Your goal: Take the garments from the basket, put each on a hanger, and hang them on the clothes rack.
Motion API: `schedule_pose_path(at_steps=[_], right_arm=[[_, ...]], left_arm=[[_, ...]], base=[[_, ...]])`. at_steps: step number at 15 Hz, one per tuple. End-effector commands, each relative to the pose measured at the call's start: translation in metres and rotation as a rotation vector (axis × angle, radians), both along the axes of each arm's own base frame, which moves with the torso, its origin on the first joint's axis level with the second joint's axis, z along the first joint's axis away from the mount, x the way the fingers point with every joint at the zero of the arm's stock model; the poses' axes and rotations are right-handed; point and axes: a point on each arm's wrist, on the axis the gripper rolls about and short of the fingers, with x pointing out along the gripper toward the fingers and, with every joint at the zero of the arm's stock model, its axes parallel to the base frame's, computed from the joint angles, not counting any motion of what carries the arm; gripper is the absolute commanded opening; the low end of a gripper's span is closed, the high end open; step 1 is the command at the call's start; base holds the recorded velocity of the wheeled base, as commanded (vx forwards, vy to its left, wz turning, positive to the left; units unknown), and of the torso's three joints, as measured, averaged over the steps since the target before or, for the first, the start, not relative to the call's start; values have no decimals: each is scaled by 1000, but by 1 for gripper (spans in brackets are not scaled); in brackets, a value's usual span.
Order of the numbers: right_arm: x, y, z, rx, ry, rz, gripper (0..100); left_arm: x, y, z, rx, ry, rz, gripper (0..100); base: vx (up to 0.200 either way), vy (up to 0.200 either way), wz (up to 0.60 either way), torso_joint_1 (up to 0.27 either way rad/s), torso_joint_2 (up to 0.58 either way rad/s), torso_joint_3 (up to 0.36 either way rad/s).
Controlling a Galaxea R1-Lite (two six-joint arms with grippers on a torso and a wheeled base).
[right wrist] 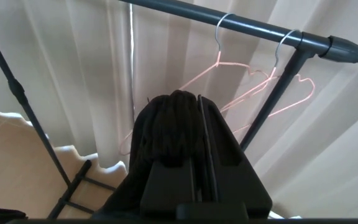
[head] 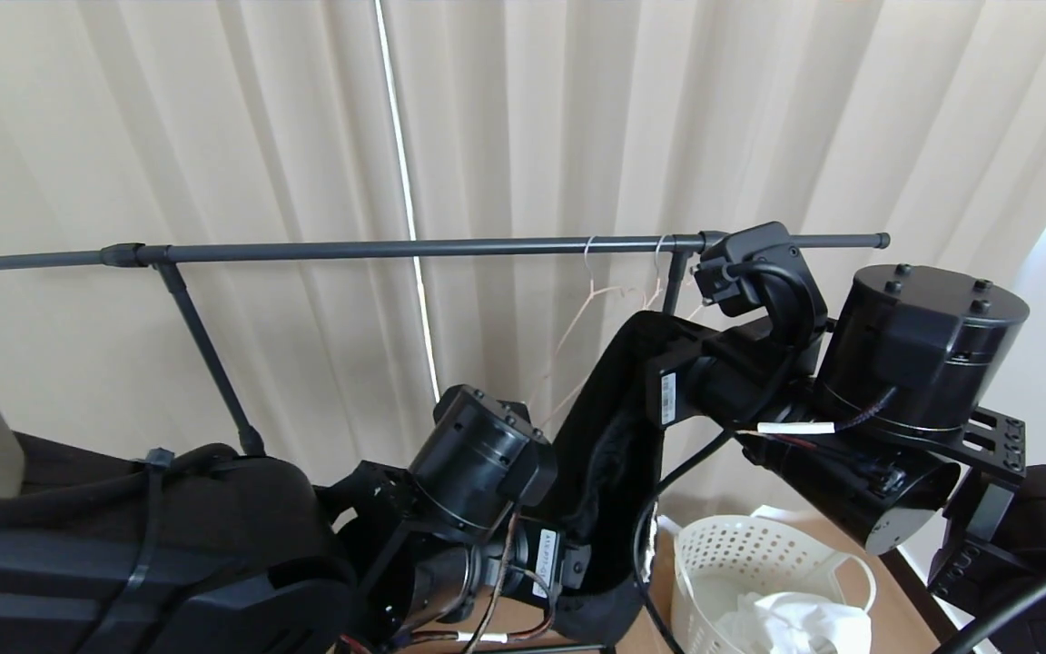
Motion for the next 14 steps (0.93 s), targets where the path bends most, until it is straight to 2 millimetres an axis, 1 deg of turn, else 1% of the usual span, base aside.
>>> schedule_pose_path(at_steps=[1,2,3,5,6,8,10,11,12,14], right_arm=[[-2,0,1,1,-2,3,0],[-2,0,1,1,-2,3,0],[-2,0,0,0,-1,3,0],[-2,0,2,3,-4,3,0],[-3,-2,5,16,-17,0,0],[-2,-4,9,27,-31,-7,0],[5,-15,14,37,-45,-50,0],[7,-17,15,38,-47,-58,0],[15,-28,19,43,-58,-102,0],[22,-37,22,47,-65,-139,0]], left_arm=[[4,-4,-9,19,14,3,100],[10,-11,-17,27,18,5,100],[12,-15,-21,24,24,10,100],[18,-22,-36,43,45,53,100],[19,-23,-46,76,46,75,100],[16,-20,-50,86,61,97,100],[14,-15,-56,114,66,114,100],[14,-14,-56,118,64,119,100],[11,-10,-59,147,54,137,0],[10,-8,-56,156,26,159,0]], base=[[0,0,0,0,0,0],[0,0,0,0,0,0],[0,0,0,0,0,0],[0,0,0,0,0,0],[0,0,0,0,0,0],[0,0,0,0,0,0],[0,0,0,0,0,0],[0,0,0,0,0,0],[0,0,0,0,0,0],[0,0,0,0,0,0]])
